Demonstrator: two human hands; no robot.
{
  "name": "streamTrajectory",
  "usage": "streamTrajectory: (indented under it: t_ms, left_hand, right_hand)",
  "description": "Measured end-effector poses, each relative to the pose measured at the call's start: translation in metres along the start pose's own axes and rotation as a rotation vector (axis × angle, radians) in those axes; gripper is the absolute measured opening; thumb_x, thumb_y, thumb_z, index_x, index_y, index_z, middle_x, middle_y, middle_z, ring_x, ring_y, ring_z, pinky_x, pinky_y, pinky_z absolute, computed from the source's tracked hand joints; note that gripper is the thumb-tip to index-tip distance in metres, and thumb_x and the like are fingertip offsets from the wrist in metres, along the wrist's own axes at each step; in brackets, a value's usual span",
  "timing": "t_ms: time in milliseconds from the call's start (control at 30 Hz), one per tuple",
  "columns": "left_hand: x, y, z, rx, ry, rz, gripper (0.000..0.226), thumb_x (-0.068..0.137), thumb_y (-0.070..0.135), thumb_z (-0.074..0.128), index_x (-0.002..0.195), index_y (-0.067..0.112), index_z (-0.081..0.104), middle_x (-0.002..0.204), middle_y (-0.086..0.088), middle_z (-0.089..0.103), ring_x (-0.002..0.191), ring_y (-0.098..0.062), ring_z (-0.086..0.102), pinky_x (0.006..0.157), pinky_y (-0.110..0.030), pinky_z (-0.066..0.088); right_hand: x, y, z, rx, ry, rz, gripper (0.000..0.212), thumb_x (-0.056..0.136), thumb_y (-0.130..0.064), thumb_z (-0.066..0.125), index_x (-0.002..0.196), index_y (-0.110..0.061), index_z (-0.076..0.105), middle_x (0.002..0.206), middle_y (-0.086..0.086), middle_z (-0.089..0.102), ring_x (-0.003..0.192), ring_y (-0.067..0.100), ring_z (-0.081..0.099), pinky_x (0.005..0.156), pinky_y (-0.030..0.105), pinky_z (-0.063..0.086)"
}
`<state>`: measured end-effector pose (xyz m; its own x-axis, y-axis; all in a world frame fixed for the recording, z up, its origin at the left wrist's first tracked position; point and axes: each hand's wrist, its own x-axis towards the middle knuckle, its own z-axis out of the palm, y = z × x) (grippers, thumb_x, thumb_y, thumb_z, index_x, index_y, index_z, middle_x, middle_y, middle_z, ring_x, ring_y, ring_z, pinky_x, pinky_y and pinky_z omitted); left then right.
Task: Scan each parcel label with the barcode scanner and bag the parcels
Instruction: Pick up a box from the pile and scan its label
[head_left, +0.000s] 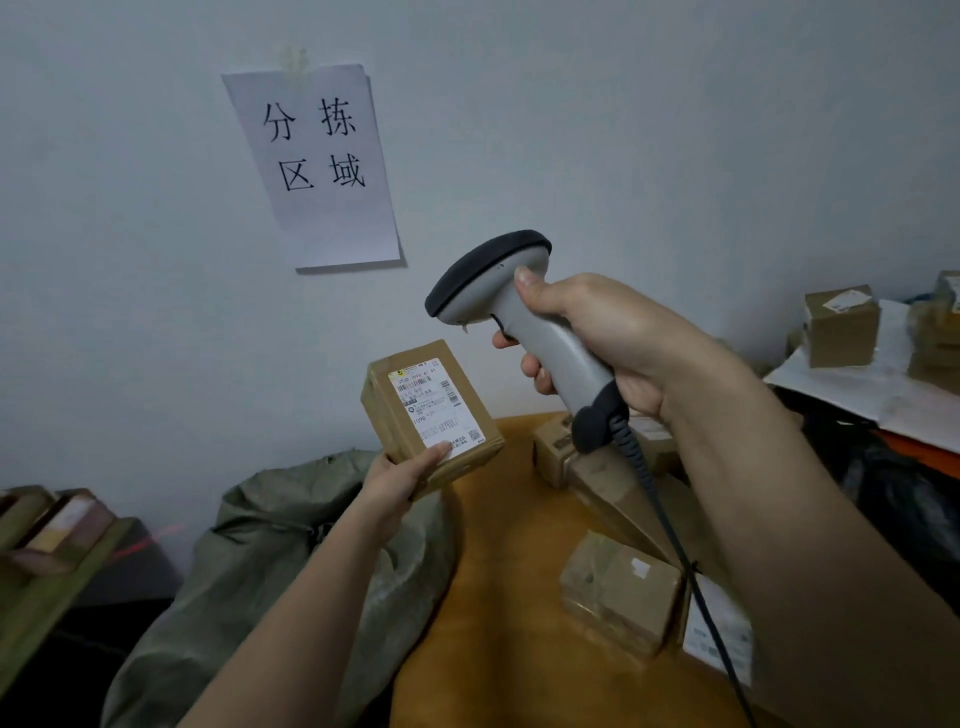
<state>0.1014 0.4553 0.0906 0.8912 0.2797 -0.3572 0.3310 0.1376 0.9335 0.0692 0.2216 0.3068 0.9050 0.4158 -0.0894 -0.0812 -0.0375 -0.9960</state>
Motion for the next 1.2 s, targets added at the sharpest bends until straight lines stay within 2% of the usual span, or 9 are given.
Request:
streamTrajectory:
  t_ms: [100,200,367,467,567,667,967,1100,1200]
  left_hand:
    - [0.019,-0.017,-0.053,0.034,0.103,-0.053,0.080,0.056,0.035,0.093,0.122,0.008,0.056,0.117,-0.008,0.067,0.102,-0.024,0.067,0.089,-0.038,0.055]
    - [0.063,-0.064,-0.120,0.081,0.326,-0.177,0.122,0.021,0.057,0.096,0.126,0.012,0.052,0.124,-0.011,0.059,0.103,-0.031,0.065,0.086,-0.045,0.056]
    - [0.043,-0.073,-0.152,0.251,0.581,-0.349,0.114,0.058,0.056,0.086,0.144,0.006,0.031,0.145,-0.017,0.031,0.126,-0.035,0.041,0.099,-0.044,0.044]
    - [0.058,-0.093,-0.163,0.255,0.505,-0.305,0.138,0.037,0.091,0.064,0.148,0.016,0.030,0.144,-0.016,0.039,0.124,-0.037,0.046,0.104,-0.050,0.042]
    - [0.059,-0.098,-0.146,0.397,0.502,-0.330,0.096,0.083,0.067,0.055,0.152,0.008,0.023,0.150,-0.021,0.030,0.133,-0.038,0.035,0.107,-0.043,0.034]
    - [0.058,-0.093,-0.112,0.556,0.507,-0.287,0.075,0.093,0.046,0.055,0.144,-0.004,0.033,0.150,-0.027,0.028,0.133,-0.040,0.034,0.110,-0.043,0.035]
    - [0.037,-0.091,0.041,0.818,0.040,0.043,0.065,0.096,0.026,0.057,0.147,0.002,0.024,0.151,-0.018,0.020,0.129,-0.035,0.039,0.100,-0.038,0.039]
    - [0.022,-0.112,0.110,1.031,-0.363,0.137,0.089,0.085,0.035,0.072,0.152,0.012,0.017,0.152,-0.011,0.023,0.137,-0.029,0.032,0.108,-0.036,0.032]
    - [0.016,-0.131,0.151,1.420,-0.561,0.301,0.111,0.075,0.032,0.081,0.154,0.025,0.004,0.159,0.000,0.010,0.148,-0.029,0.008,0.117,-0.056,0.011]
  right_hand:
    - [0.030,0.021,0.026,0.110,-0.073,0.138,0.045,0.099,-0.039,0.052,0.121,0.000,0.052,0.098,0.013,0.057,0.058,0.013,0.056,0.051,0.023,0.049]
    - [0.054,0.047,0.044,0.178,-0.068,0.242,0.048,0.099,-0.039,0.051,0.123,0.002,0.052,0.093,0.011,0.055,0.055,0.012,0.054,0.049,0.023,0.048]
    - [0.085,0.082,0.061,0.193,-0.010,0.376,0.050,0.099,-0.042,0.052,0.118,0.004,0.055,0.082,0.010,0.056,0.051,0.013,0.054,0.047,0.023,0.048]
    - [0.095,0.096,0.063,0.173,0.024,0.428,0.049,0.098,-0.043,0.054,0.114,0.004,0.057,0.083,0.011,0.056,0.054,0.014,0.054,0.049,0.025,0.048]
    - [0.097,0.109,0.053,0.141,0.066,0.466,0.053,0.096,-0.047,0.054,0.110,0.004,0.060,0.079,0.012,0.058,0.056,0.015,0.054,0.053,0.026,0.049]
    - [0.089,0.115,0.036,0.136,0.080,0.497,0.054,0.094,-0.051,0.055,0.107,0.001,0.061,0.071,0.009,0.058,0.058,0.016,0.054,0.053,0.026,0.049]
    - [0.037,0.116,-0.051,-0.003,0.281,0.365,0.039,0.091,-0.038,0.066,0.104,-0.002,0.061,0.083,0.017,0.056,0.059,0.016,0.054,0.054,0.026,0.048]
    - [0.019,0.128,-0.096,0.030,0.361,0.367,0.040,0.092,-0.034,0.066,0.110,0.001,0.061,0.081,0.015,0.056,0.059,0.016,0.053,0.055,0.026,0.047]
    - [0.006,0.136,-0.130,0.019,0.361,0.386,0.040,0.092,-0.033,0.066,0.111,0.002,0.062,0.084,0.015,0.058,0.059,0.016,0.054,0.053,0.025,0.048]
